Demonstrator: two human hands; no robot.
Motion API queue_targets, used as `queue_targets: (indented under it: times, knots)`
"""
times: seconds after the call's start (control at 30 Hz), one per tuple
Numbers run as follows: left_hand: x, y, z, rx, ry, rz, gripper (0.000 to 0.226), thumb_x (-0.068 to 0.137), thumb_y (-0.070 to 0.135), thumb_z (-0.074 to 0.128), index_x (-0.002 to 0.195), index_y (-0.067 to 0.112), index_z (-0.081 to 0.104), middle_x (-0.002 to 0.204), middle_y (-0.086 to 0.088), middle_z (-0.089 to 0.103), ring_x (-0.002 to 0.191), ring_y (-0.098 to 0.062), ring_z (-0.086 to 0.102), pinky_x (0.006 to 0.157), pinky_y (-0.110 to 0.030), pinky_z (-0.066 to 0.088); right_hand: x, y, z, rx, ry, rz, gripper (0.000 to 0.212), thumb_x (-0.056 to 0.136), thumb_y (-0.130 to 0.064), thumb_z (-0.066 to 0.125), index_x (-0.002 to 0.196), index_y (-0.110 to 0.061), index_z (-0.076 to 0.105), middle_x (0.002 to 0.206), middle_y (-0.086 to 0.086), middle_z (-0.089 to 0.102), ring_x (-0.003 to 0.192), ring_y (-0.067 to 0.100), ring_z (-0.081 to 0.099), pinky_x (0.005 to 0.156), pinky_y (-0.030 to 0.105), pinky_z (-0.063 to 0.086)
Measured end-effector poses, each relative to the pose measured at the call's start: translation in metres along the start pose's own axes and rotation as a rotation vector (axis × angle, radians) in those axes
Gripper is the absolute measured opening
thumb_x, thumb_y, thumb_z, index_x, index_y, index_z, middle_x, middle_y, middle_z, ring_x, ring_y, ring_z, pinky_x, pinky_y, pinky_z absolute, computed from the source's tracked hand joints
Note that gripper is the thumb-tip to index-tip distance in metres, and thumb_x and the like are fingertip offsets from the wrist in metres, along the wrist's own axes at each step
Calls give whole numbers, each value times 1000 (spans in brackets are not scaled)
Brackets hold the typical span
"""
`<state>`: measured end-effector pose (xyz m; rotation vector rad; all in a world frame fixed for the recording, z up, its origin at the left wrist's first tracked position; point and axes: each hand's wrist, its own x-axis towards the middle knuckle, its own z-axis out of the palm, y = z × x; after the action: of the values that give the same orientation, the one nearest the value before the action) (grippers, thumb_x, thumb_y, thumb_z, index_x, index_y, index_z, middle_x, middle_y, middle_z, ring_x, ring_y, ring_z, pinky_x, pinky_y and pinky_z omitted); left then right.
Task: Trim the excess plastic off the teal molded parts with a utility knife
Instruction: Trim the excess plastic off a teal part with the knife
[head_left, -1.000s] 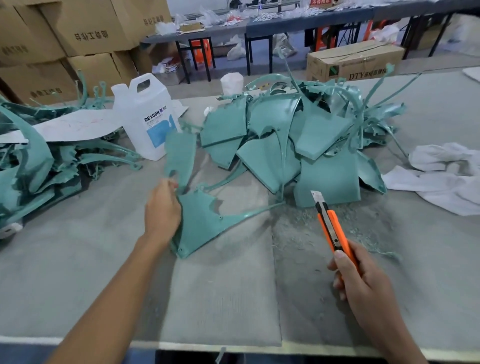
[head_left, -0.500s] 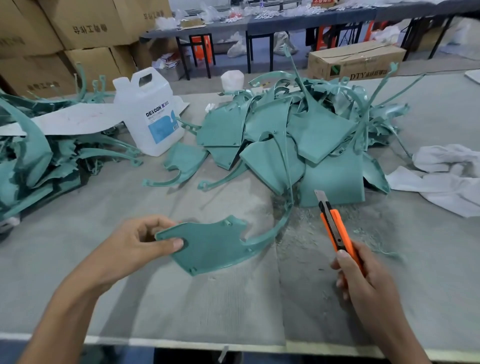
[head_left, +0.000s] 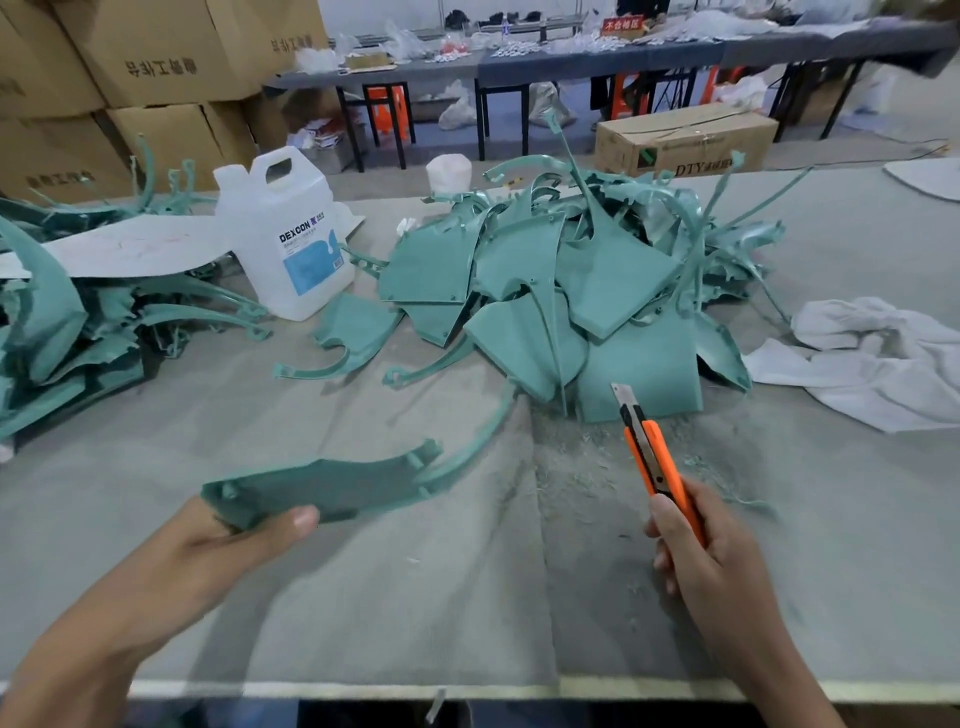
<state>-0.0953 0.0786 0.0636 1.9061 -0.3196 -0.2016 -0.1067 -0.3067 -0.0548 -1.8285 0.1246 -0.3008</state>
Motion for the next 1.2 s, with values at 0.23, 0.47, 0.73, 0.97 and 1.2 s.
queue_targets:
  times: [0.23, 0.47, 0.73, 0.97, 1.2]
  knots:
    - [9, -38, 5, 1007, -94, -153, 70, 94, 9, 43, 145, 52, 24, 165, 9, 7, 150, -25, 10, 121, -39, 12, -2, -1, -1, -56, -12, -20, 9, 98, -35, 55, 104, -38, 62, 76, 2, 65, 50, 16, 59, 41, 31, 51]
    - [12, -47, 15, 795, -77, -213, 45, 99, 52, 45, 142, 59, 32, 159, 19, 18, 151, -7, 14, 119, -18, 4, -3, -9, 1, -171, -19, -82, 25, 88, -57, 50, 102, -40, 61, 73, 3, 63, 54, 19, 56, 49, 38, 49]
    - [34, -68, 86, 925, 41, -198, 99, 61, 95, 38, 146, 47, 21, 160, 10, 17, 145, -10, 11, 119, -41, 9, -5, -9, 0, -232, -8, -98, 14, 94, -51, 58, 102, -40, 63, 71, 1, 63, 54, 16, 55, 52, 31, 46]
    - [48, -71, 114, 882, 52, -64, 105, 61, 103, 29, 150, 46, 23, 162, 11, 13, 148, -12, -2, 120, -36, 2, -6, -16, 1, -248, -39, -102, 27, 96, -23, 62, 101, -49, 62, 74, -4, 69, 52, 10, 57, 47, 20, 44]
    - [50, -74, 117, 851, 64, -66, 106, 60, 105, 27, 150, 48, 23, 162, 11, 13, 147, -13, 6, 121, -37, 9, -10, -19, 5, -315, -132, -89, 30, 93, -29, 62, 108, -55, 59, 77, -8, 71, 55, 13, 62, 56, 32, 53]
